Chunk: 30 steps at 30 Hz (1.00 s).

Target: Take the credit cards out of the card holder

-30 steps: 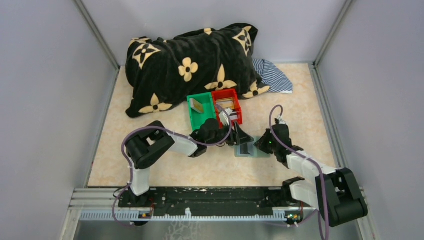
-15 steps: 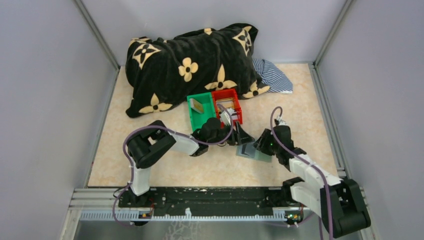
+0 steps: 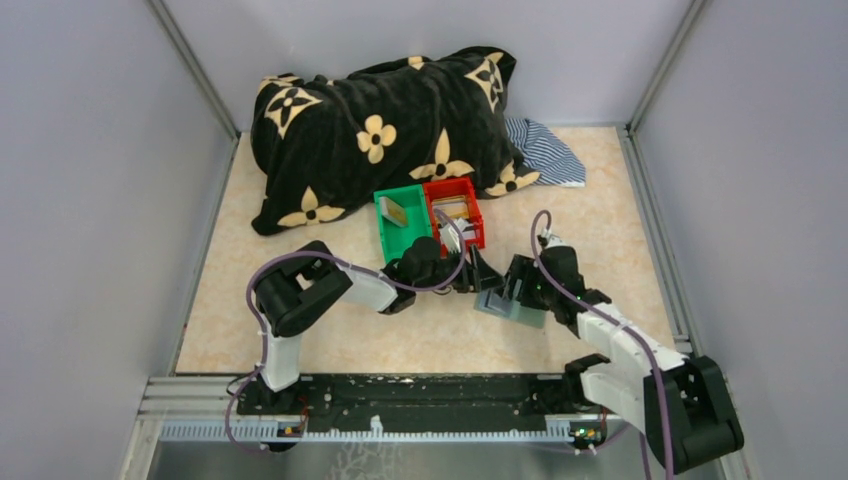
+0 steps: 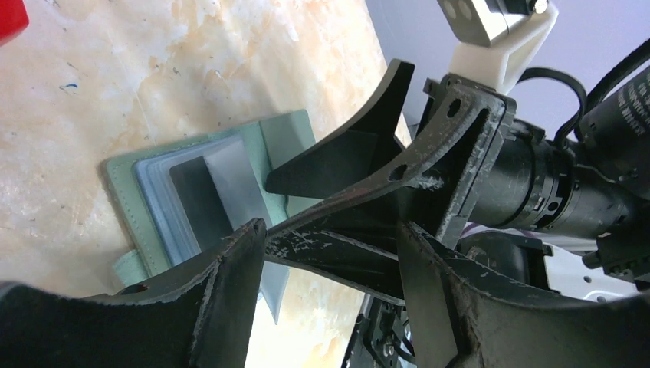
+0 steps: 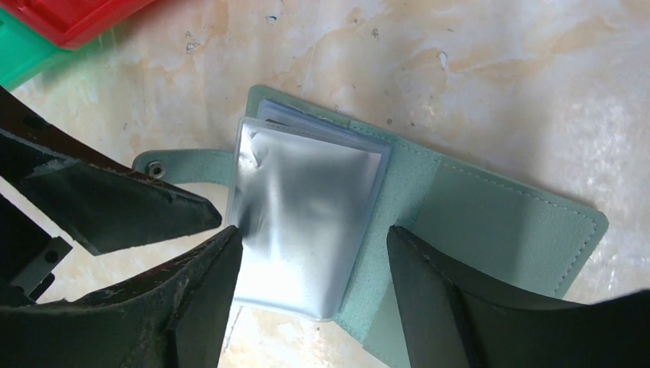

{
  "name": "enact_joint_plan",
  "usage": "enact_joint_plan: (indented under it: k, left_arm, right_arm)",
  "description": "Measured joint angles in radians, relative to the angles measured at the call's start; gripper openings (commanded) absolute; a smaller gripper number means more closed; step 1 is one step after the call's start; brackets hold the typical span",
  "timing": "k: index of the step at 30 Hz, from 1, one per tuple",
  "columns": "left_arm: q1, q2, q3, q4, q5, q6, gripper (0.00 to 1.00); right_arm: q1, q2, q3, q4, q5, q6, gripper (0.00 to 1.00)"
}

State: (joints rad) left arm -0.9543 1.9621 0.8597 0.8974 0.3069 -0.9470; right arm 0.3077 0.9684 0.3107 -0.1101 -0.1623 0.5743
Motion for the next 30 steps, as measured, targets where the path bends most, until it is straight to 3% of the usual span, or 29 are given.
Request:
enact_joint_plan:
  k: [5,11,16,30]
  left_arm:
    - [0.000,0.000,-0.006,0.000,0.000,-0.002,0.69]
    - [0.000,0.002,-0.010,0.001,0.001,-0.002,0.69]
    - [0.000,0.008,-0.011,0.016,0.006,-0.003,0.69]
    - [0.000,0.050,-0.029,0.038,0.014,-0.029,0.69]
  right_arm:
    - [0.020,0.101,0.054,0.001,0.019,-0.039,0.46]
    - [0.023,0.117,0.056,-0.010,0.049,-0.040,0.25]
    - [0.024,0.121,0.056,-0.013,0.055,-0.025,0.00]
    - [0.024,0.125,0.013,0.064,0.013,0.018,0.00]
